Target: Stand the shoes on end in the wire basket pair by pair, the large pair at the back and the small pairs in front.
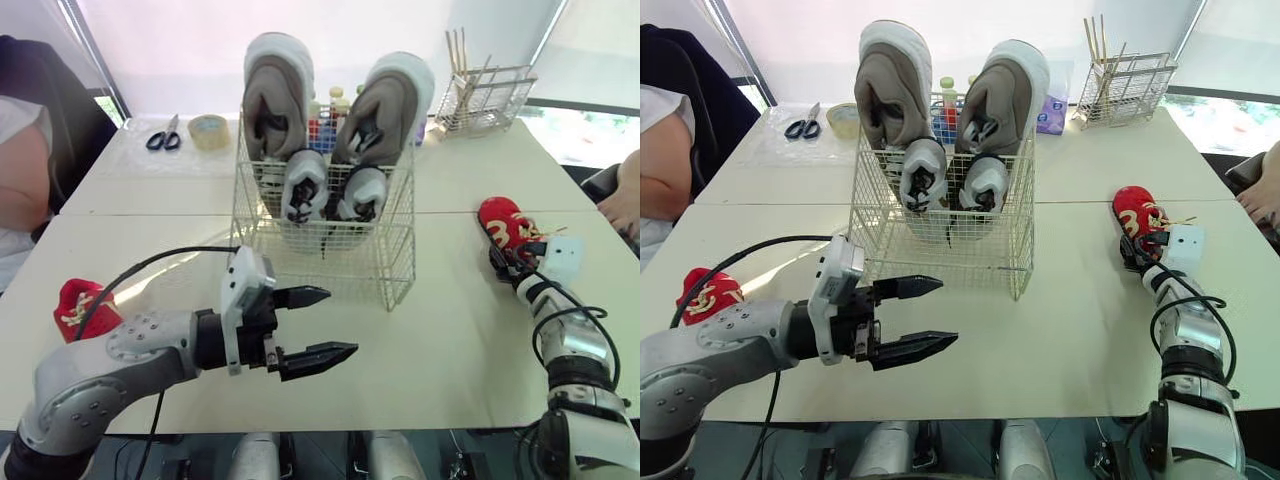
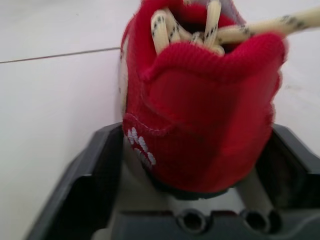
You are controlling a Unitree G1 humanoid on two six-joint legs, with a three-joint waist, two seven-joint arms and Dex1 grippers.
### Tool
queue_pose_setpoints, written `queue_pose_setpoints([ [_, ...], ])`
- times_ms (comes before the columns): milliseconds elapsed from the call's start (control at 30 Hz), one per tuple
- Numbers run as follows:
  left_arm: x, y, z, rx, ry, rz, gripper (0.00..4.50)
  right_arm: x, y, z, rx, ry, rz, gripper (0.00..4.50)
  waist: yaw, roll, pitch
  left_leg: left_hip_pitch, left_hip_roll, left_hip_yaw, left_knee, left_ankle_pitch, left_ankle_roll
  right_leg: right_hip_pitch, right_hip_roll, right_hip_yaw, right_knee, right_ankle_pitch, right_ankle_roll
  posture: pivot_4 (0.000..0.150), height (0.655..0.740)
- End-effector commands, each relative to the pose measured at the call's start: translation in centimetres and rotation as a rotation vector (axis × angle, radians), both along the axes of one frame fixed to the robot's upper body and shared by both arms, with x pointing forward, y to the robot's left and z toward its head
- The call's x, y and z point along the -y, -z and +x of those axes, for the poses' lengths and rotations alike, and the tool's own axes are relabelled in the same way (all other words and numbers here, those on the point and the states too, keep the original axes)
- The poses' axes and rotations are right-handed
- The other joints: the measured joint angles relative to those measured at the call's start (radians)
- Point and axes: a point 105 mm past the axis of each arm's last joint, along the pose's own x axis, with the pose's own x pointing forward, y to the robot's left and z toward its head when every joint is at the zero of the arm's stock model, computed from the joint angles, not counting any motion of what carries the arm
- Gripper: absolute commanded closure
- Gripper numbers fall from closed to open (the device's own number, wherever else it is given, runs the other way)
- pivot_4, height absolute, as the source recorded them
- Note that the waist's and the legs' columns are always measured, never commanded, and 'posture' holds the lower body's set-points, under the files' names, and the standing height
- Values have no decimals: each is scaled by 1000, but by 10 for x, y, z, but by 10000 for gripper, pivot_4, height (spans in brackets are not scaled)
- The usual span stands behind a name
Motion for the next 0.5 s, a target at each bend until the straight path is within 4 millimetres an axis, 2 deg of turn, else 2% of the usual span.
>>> queue_pose_setpoints([
  [33, -4, -9, -6, 48, -4, -8, 0, 5, -8, 4, 42, 12, -8, 21292, -1, 0, 0, 0, 0, 0, 0, 0, 0, 0, 0, 0, 0, 0, 0, 1500, 7352],
  [67, -5, -8, -7, 43, -8, -10, 0, 4, -8, 5, 41, 8, -14, 23839, -1, 0, 0, 0, 0, 0, 0, 0, 0, 0, 0, 0, 0, 0, 0, 1500, 7352],
  [167, -8, -9, -9, 27, -7, -29, 0, 2, -12, 7, 59, -12, -23, 24138, -2, 0, 0, 1, 0, 0, 1, 0, 0, 2, 0, 0, -1, 0, 0, 1500, 7352],
  [200, -10, -11, -9, 22, -8, -44, 0, 4, -20, 7, 87, -18, -36, 24138, -1, 0, 0, 2, 0, 0, 0, 0, 0, 2, 0, 0, -1, 0, 0, 1500, 7352],
  [267, -17, -21, -5, 17, -22, -80, 0, 14, -55, 7, 189, -30, -79, 24138, -1, 1, 1, 2, 0, 0, 0, 0, 0, 2, -1, 0, -1, 0, 0, 1500, 7352],
  [300, -22, -27, -1, 17, -31, -98, 0, 20, -79, 7, 252, -41, -100, 24138, 0, 4, 2, 1, 0, 0, 0, 0, 0, 1, -1, 0, -1, 0, 0, 1500, 7352],
  [367, -34, -47, 9, 31, -50, -140, 0, 29, -164, 3, 446, -106, -175, 24138, 4, 16, 9, 1, -1, 0, 0, 0, 0, 1, -2, 0, -1, 0, -1, 1500, 7352],
  [400, -39, -58, 15, 43, -57, -163, 0, 27, -211, -3, 543, -165, -224, 24138, 3, 22, 12, 0, -2, 0, 1, 0, 1, 1, -3, 0, -1, 0, 0, 1500, 7352],
  [433, -43, -66, 18, 48, -58, -180, 0, 21, -245, -9, 611, -220, -262, 24138, 1, 31, 15, -2, -3, 1, 2, 1, 2, -2, -4, 1, 0, 1, 0, 1500, 7352],
  [500, -47, -82, 25, 52, -36, -208, 0, -5, -310, -24, 732, -392, -331, 24138, -1, 36, 16, -6, -5, 5, 0, 2, 5, -8, -4, 5, 0, 2, 2, 1500, 7352],
])
